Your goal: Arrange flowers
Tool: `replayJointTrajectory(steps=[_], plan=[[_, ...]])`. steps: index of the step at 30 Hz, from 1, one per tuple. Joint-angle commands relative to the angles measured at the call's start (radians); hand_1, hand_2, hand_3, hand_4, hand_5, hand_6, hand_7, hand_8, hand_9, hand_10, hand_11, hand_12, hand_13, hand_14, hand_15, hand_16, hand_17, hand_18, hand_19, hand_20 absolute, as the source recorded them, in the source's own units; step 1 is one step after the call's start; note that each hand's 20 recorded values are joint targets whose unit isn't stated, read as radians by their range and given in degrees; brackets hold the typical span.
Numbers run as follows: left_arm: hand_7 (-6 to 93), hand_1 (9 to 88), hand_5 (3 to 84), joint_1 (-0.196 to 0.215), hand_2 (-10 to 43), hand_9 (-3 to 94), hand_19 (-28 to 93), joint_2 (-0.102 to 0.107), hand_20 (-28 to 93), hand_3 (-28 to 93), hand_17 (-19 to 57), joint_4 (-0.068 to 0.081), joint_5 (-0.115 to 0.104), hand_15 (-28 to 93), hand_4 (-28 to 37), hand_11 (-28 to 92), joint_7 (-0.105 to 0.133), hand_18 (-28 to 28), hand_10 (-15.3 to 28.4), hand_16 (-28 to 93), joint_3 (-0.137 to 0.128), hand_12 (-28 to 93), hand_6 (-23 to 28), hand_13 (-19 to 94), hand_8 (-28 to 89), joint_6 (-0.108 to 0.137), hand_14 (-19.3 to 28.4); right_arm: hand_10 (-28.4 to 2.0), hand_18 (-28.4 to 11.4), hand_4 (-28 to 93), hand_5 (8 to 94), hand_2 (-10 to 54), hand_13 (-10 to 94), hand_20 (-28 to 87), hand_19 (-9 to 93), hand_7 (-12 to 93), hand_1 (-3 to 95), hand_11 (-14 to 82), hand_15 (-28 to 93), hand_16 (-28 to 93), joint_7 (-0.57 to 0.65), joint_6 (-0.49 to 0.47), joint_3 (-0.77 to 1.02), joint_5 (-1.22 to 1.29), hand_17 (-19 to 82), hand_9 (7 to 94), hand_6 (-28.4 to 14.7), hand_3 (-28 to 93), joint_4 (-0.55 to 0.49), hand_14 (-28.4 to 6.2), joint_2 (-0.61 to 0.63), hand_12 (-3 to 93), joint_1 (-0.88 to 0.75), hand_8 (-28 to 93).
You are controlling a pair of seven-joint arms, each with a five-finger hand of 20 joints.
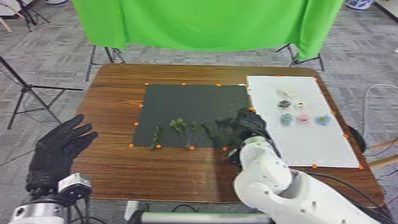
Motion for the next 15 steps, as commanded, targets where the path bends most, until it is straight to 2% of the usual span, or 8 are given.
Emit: replayJointTrajectory(steps=[1, 6, 9, 15], plan=[[15.6, 25.7, 42.8, 0.02, 5.2, 39.8, 63, 0.013, -6, 83, -5.8, -0.007, -0.012, 53, -18.7, 28, 0.023, 23.8, 20.3, -11, 0.004, 10, 11.7, 31, -10, 0.021, 27.4, -22.5, -28.4, -24, 83.7, 7.2, 65, 47, 93, 21, 19.7, 56.0, 92, 15, -0.034, 0.055, 0.102, -0.016, 31, 69.4, -4.4, 83, -0.03, -18.6, 0.13, 21.4, -0.01, -11], [15.6, 25.6, 42.8, 0.019, 5.2, 39.8, 62, 0.018, -6, 83, -5.8, -0.007, -0.011, 53, -18.7, 28, 0.022, 23.8, 20.3, -11, 0.006, 10, 11.8, 31, -10, 0.02, 27.3, -23.3, -28.4, -24, 75.5, 5.3, 61, 43, 93, 21, 20.5, 56.6, 92, 14, -0.096, -0.035, 0.194, 0.051, 27, 64.4, -5.4, 85, -0.026, -19.0, 0.192, 20.6, -0.058, -13], [15.6, 25.6, 42.8, 0.018, 5.1, 39.8, 62, 0.017, -6, 83, -5.8, -0.006, -0.012, 53, -18.7, 28, 0.021, 23.8, 20.3, -11, 0.007, 10, 11.8, 31, -10, 0.021, 27.3, -23.8, -28.4, -24, 70.4, 3.5, 57, 41, 92, 22, 21.3, 57.4, 92, 13, -0.102, -0.042, 0.192, 0.059, 24, 59.6, -5.9, 86, -0.007, -19.5, 0.224, 19.7, -0.059, -14], [15.6, 25.6, 42.8, 0.009, 5.0, 39.8, 62, 0.021, -6, 83, -5.8, -0.004, -0.012, 53, -18.7, 28, 0.024, 23.7, 20.3, -11, 0.016, 10, 11.8, 31, -10, 0.019, 27.4, -24.1, -28.2, -25, 66.3, 1.8, 55, 40, 91, 22, 22.2, 58.1, 93, 12, -0.092, -0.072, 0.191, 0.06, 23, 56.4, -6.1, 88, 0.039, -19.7, 0.255, 19.0, -0.053, -14]])
